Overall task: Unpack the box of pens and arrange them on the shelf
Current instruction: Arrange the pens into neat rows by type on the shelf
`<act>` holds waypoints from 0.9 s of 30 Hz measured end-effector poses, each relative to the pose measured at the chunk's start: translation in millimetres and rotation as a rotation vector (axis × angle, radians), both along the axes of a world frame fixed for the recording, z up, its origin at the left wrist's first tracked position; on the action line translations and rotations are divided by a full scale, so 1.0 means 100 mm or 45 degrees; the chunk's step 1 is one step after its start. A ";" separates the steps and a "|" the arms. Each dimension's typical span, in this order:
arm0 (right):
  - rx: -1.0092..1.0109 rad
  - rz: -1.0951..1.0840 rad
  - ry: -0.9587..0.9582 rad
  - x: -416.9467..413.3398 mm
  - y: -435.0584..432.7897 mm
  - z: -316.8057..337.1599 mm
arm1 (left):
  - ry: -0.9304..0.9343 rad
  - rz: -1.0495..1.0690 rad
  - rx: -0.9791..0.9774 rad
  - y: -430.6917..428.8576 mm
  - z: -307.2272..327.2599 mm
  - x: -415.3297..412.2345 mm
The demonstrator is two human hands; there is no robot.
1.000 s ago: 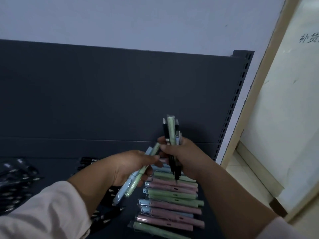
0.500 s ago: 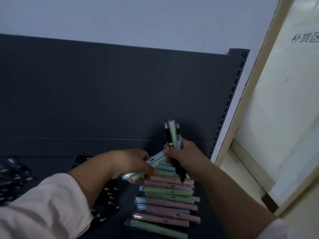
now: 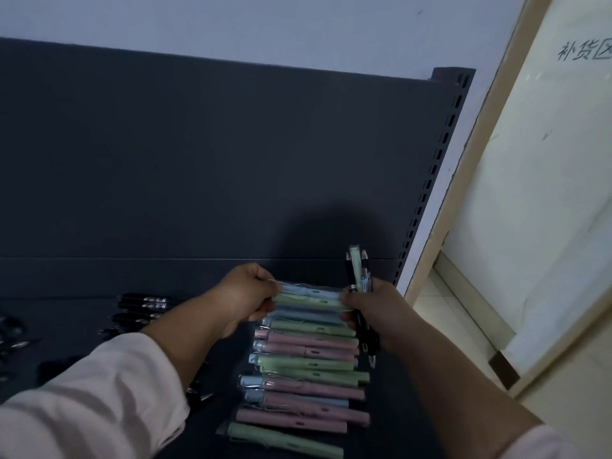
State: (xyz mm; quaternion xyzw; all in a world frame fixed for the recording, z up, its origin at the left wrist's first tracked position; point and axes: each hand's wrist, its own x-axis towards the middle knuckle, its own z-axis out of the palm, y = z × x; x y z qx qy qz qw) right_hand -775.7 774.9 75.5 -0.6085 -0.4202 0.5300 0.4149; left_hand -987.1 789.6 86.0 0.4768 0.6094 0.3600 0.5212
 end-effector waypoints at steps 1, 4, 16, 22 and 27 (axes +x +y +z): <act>-0.013 0.007 -0.027 0.01 0.01 -0.03 | 0.020 0.004 0.010 0.02 -0.03 0.02; -0.040 0.049 -0.078 0.04 0.04 -0.11 | 0.099 0.022 0.047 0.07 -0.16 0.07; 0.123 0.126 -0.447 0.05 0.08 -0.06 | 0.354 0.092 0.201 0.09 -0.27 0.05; -0.023 0.535 0.016 -0.13 0.01 0.22 | 0.006 0.016 0.292 -0.03 0.14 0.25; -0.036 0.716 0.055 -0.19 0.00 0.31 | -0.229 -0.070 0.202 -0.12 0.30 0.27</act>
